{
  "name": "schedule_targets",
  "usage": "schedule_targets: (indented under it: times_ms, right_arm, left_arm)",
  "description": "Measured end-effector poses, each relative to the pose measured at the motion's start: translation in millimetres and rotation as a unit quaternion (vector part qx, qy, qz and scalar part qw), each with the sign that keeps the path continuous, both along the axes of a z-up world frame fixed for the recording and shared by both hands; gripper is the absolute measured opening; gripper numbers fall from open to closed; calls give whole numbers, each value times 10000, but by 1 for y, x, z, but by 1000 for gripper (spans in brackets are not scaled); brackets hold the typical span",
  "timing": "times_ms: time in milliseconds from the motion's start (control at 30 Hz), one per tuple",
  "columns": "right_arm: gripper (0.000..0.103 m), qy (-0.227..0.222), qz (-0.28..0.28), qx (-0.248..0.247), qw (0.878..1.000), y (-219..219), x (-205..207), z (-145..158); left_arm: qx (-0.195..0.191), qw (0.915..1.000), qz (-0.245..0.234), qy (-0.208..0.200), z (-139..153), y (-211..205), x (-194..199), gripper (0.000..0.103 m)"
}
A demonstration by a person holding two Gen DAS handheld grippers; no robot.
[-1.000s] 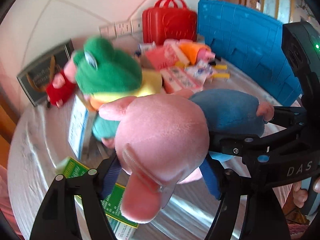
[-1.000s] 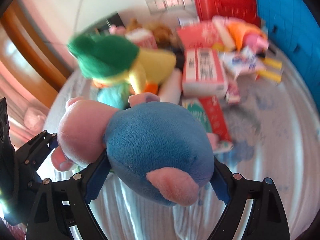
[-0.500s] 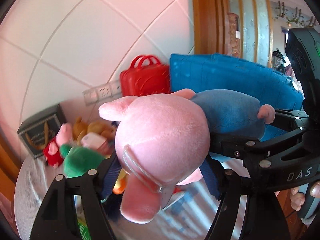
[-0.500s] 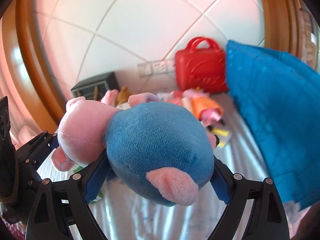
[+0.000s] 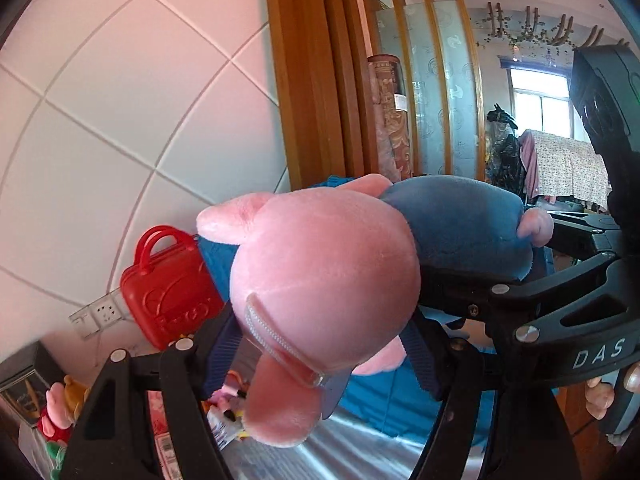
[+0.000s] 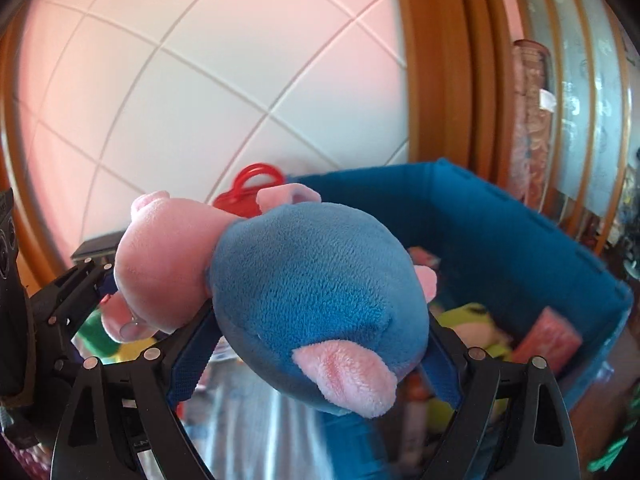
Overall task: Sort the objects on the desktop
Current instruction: 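Lower the pig plush into the blue crate and open both grippers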
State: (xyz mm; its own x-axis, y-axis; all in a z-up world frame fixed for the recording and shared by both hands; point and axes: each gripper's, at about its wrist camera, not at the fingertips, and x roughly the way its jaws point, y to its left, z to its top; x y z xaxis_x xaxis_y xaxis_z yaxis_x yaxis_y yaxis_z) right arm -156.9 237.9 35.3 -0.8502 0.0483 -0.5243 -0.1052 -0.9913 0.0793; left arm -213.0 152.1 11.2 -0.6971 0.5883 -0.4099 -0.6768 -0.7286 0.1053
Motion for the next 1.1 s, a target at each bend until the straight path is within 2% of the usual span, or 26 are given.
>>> schedule_targets:
  times_ms: [233,333,367,433,500,733,933,1100]
  right_arm:
    - [91,-99,-235,1,9997,84,-23,6]
    - [92,-118,-340,-104,9993,110,-29,1]
    - [93,-130,-366,-146,9991,121,-29,-2]
    - [102,-165,-469,-323,9982,140,-31,-6]
    - [103,-199,-690,-428,9965,157,-33,-9]
    - [103,-222,-890,-791,9926,185,-32,-18]
    - [103,-410,-755,-779,9933,165,-31,-24]
    - [103,-342,-595,-646,9955,139,-25,-16]
  left_arm:
    - [-131,9996,-148,-181,1,98,-32,73]
    - [-245,9993,-189,-192,-2,123,-37,74]
    - [-302,9992,-183,-199,-3,133,-38,77]
    - [-404,9987,-169,-256,-6,146,-42,79]
    - [-529,9983,-82,-243,-11,154,-45,79]
    - [-701,9973,94,-204,-23,150,-37,83]
    - [-579,9974,279,-316,-21,123,-35,83]
    - [-440,9962,578,-478,-22,80,-33,83]
